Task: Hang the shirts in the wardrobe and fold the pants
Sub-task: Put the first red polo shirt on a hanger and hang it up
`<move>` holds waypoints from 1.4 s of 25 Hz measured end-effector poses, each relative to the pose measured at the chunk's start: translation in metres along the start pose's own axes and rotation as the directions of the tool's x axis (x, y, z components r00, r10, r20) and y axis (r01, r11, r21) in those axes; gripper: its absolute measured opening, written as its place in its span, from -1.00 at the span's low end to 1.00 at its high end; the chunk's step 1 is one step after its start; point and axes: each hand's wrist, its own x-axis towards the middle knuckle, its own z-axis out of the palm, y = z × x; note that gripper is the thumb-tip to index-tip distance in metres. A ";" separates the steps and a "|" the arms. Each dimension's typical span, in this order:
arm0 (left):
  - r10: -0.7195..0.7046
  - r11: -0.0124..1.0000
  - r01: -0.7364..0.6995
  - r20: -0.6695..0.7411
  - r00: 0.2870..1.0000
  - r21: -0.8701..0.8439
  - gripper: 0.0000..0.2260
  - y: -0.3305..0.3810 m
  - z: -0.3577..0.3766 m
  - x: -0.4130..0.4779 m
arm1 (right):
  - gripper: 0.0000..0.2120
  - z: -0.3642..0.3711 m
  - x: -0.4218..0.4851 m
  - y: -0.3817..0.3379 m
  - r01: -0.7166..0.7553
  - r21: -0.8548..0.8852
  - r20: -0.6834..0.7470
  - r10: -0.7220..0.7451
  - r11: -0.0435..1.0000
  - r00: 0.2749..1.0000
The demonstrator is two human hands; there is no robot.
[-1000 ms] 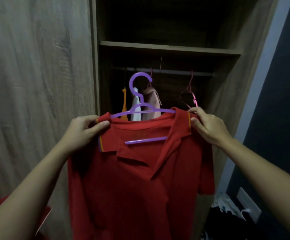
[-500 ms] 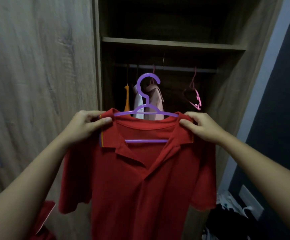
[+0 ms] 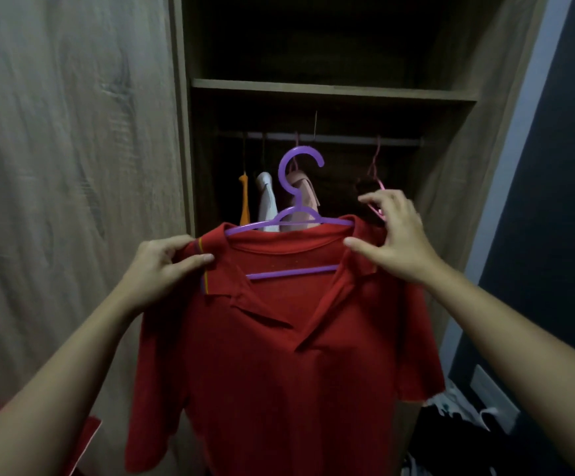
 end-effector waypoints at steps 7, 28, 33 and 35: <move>-0.009 0.943 0.043 -0.103 0.995 0.330 -0.75 0.053 0.101 0.017 | -0.69 0.053 0.005 -0.050 -0.708 0.485 0.580 0.417 0.514 0.700; 0.011 0.996 0.001 -0.130 0.991 0.087 -0.44 0.094 0.282 0.198 | -0.81 0.095 0.194 0.156 -0.710 0.439 0.469 0.534 0.550 0.704; -0.038 0.990 0.061 -0.175 0.984 0.126 -0.42 0.094 0.292 0.243 | -0.84 0.111 0.235 0.177 -0.676 0.414 0.509 0.461 0.610 0.727; -0.047 0.989 0.070 -0.175 0.984 0.130 -0.41 0.091 0.293 0.252 | -0.87 0.119 0.247 0.181 -0.665 0.397 0.521 0.441 0.633 0.730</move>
